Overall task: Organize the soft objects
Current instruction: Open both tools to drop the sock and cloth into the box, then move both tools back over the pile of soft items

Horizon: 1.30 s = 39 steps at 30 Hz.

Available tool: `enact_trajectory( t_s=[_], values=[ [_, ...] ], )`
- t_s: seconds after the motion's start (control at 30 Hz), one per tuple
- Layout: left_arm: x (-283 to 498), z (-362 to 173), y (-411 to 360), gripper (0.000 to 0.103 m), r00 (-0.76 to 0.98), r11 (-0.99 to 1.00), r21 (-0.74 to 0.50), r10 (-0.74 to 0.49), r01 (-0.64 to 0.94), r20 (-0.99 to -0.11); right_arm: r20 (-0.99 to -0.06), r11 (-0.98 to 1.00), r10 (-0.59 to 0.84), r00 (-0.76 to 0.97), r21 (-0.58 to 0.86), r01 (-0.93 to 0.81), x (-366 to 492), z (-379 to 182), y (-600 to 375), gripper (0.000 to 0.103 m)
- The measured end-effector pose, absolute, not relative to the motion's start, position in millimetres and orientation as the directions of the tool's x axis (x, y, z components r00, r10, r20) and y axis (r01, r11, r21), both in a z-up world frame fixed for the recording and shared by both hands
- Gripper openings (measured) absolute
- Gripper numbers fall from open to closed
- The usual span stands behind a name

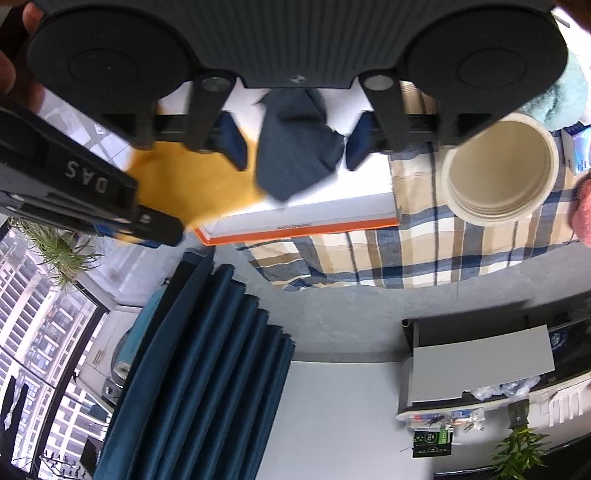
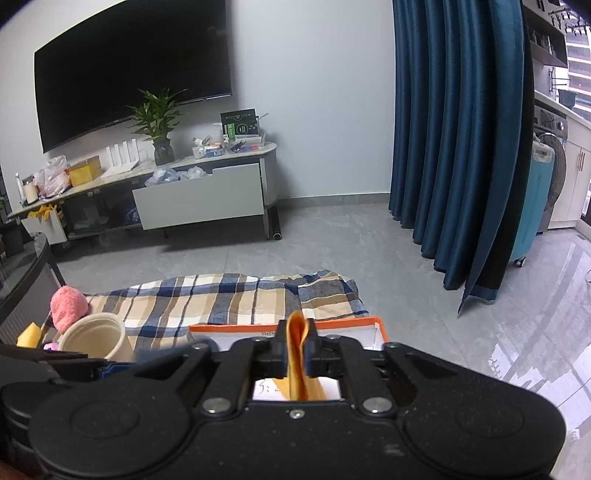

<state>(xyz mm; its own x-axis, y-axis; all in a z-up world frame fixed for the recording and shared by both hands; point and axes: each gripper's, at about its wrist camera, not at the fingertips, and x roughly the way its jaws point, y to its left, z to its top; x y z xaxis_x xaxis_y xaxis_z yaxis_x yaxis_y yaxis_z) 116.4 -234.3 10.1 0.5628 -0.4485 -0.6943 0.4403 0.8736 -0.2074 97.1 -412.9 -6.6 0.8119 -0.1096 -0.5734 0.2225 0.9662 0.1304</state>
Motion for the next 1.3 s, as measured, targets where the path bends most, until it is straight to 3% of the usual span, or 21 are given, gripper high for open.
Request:
enact_trajectory(
  t_s=[0.23, 0.37, 0.7, 1.3],
  values=[
    [108, 19, -228, 0.075, 0.599, 0.897, -0.145, -0.392, 0.418, -0.698, -0.557, 0.965, -0.105, 0.824, 0.144, 0.22, 84, 1, -412, 0.037],
    [100, 25, -218, 0.084, 0.627, 0.912, -0.119, -0.361, 0.393, -0.69, -0.549, 0.965, -0.097, 0.83, 0.151, 0.213, 70, 9, -407, 0.057],
    [74, 37, -192, 0.093, 0.676, 0.946, -0.068, -0.276, 0.317, -0.683, -0.558, 0.962, -0.077, 0.826, 0.176, 0.209, 43, 17, -388, 0.064],
    [47, 38, -137, 0.093, 0.719, 0.974, -0.068, -0.204, 0.214, -0.665, -0.558, 0.98, 0.024, 0.83, 0.177, 0.091, 28, 25, -320, 0.064]
  ],
)
